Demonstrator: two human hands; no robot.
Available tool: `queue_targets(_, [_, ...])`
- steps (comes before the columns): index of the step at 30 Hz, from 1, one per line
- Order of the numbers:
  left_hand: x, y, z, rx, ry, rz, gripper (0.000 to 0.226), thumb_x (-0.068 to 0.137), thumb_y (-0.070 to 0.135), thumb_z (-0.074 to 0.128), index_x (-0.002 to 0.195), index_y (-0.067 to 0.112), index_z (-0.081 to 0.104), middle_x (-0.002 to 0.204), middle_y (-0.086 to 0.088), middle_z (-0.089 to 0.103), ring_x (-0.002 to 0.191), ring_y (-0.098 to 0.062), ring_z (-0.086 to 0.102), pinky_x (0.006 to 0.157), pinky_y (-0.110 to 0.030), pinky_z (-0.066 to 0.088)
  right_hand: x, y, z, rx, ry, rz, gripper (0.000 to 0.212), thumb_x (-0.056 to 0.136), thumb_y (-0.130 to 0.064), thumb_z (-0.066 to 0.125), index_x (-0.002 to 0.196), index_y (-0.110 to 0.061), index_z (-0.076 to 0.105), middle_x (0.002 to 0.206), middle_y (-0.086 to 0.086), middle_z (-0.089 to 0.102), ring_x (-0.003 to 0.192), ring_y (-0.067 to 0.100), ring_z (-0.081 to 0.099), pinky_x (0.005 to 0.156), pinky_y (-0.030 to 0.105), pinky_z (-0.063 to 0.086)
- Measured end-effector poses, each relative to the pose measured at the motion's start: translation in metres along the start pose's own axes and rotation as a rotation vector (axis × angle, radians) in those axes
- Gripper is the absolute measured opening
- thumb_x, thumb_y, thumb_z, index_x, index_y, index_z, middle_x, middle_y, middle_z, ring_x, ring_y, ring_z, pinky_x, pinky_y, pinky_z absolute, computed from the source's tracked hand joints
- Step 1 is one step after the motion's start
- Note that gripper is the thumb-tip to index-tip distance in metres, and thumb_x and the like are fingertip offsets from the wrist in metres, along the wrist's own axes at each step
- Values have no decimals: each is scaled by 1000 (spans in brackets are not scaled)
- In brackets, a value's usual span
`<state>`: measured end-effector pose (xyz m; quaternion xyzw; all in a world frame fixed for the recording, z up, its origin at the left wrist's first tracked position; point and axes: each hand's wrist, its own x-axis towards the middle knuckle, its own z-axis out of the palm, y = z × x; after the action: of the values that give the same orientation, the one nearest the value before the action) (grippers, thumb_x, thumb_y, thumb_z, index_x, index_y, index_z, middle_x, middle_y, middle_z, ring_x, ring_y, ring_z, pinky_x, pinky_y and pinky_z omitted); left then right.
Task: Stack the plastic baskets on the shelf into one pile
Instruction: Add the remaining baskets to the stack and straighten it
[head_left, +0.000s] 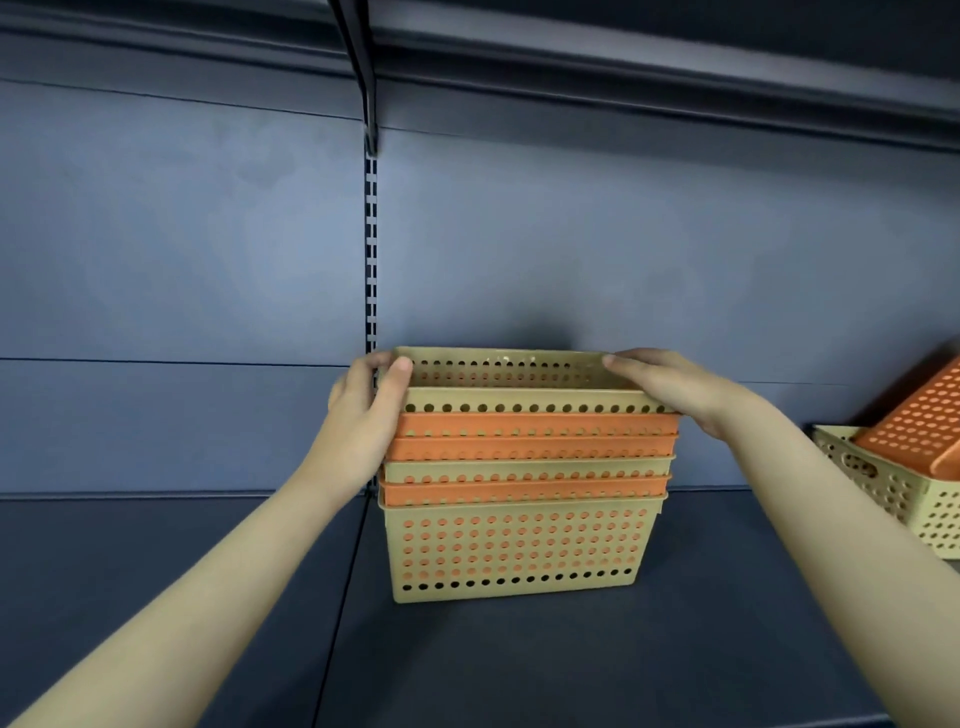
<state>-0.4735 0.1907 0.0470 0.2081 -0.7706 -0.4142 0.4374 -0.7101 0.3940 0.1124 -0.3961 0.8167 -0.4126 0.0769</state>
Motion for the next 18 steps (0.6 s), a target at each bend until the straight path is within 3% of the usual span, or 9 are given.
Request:
queue_targets(1, [-2, 1, 4, -39, 12, -4, 67, 88, 73, 32, 135, 27, 43, 133, 5, 52, 125, -8, 48, 102, -34, 42, 0, 0, 0, -9, 2, 1, 48, 93, -54, 47, 131, -25, 54, 120, -2, 63, 109, 20, 57, 90, 34, 39])
queue_targets(3, [-3, 4, 10, -88, 30, -8, 51, 98, 57, 31, 135, 24, 40, 119, 11, 55, 104, 8, 51, 80, -15, 39, 1, 1, -1, -28, 11, -6, 49, 94, -52, 47, 131, -22, 55, 119, 0, 65, 109, 21, 59, 90, 35, 41])
queue_targets(5, [-4, 8, 17, -96, 52, -6, 42, 100, 51, 29, 131, 25, 39, 109, 19, 53, 95, 11, 49, 71, -14, 35, 1, 4, -2, -36, 27, -7, 47, 94, -49, 49, 129, -19, 57, 117, 2, 66, 106, 22, 60, 90, 35, 43])
queue_targets(9, [-8, 17, 37, -112, 51, -5, 33, 101, 49, 29, 124, 27, 39, 102, 18, 54, 90, 10, 51, 68, -14, 35, 0, 17, -17, -47, 71, 4, 44, 92, -44, 54, 128, -18, 59, 119, 3, 65, 108, 23, 59, 97, 37, 44])
queue_targets(13, [-8, 31, 74, -108, 4, 22, 43, 100, 51, 28, 133, 24, 38, 102, 21, 52, 89, 13, 49, 68, -10, 35, -4, 44, -47, -47, 112, 22, 44, 92, -43, 55, 127, -17, 60, 119, 4, 66, 106, 22, 60, 91, 34, 43])
queue_targets(18, [-9, 49, 138, -150, -20, 48, 46, 98, 53, 32, 134, 26, 40, 102, 15, 59, 85, 9, 56, 66, -15, 38, -3, 90, -101, -122, 100, 26, 44, 95, -49, 44, 129, -23, 57, 128, 2, 62, 112, 23, 57, 96, 36, 39])
